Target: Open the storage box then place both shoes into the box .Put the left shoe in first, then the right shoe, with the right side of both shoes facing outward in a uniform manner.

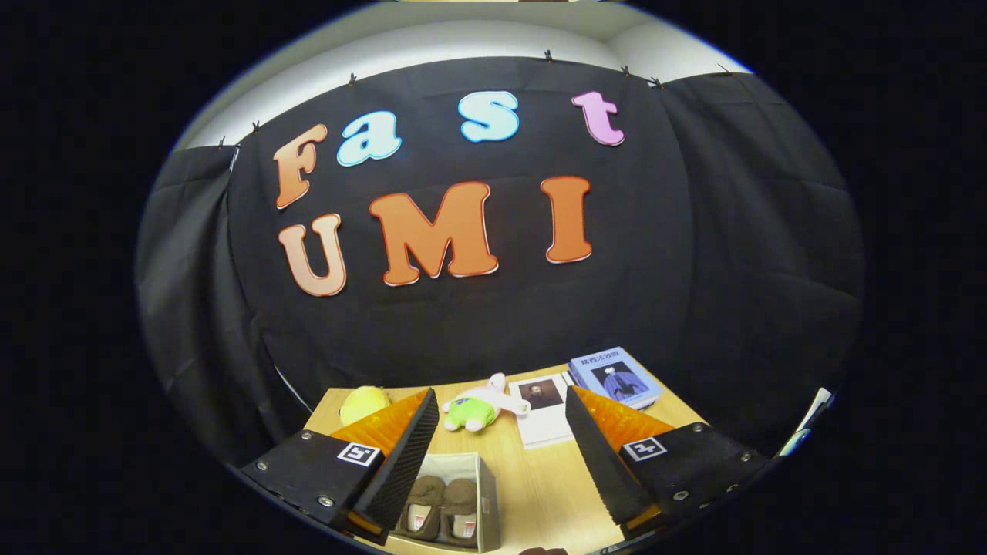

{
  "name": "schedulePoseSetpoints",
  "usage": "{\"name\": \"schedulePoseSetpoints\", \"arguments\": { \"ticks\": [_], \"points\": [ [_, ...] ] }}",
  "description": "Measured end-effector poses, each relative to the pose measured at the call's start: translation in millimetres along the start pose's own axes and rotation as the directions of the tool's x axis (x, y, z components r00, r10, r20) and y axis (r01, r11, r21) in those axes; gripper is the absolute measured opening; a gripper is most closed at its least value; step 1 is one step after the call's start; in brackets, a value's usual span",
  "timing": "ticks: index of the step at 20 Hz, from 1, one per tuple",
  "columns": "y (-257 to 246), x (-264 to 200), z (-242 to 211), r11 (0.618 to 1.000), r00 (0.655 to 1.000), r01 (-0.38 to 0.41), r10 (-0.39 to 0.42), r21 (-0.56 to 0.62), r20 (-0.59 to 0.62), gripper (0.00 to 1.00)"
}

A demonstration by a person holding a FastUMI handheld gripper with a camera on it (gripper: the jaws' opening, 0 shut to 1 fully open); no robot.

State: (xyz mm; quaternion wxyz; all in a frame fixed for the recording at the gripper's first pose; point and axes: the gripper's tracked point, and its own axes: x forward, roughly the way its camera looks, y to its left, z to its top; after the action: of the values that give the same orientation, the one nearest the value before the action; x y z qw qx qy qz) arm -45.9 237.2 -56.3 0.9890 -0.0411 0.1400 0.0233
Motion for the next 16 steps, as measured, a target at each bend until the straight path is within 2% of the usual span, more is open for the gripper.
{"name": "schedulePoseSetpoints", "arguments": {
  "ticks": [5,10,16],
  "points": [
    [-18,-22,39,1.000,0.996,0.019,-0.020,0.010,0.086,0.98],
    [-21,-46,39,0.999,0.993,0.004,0.000,-0.033,0.116,0.98],
    [-30,-47,41,1.000,0.992,0.014,-0.011,-0.025,0.123,0.98]
  ]
}}
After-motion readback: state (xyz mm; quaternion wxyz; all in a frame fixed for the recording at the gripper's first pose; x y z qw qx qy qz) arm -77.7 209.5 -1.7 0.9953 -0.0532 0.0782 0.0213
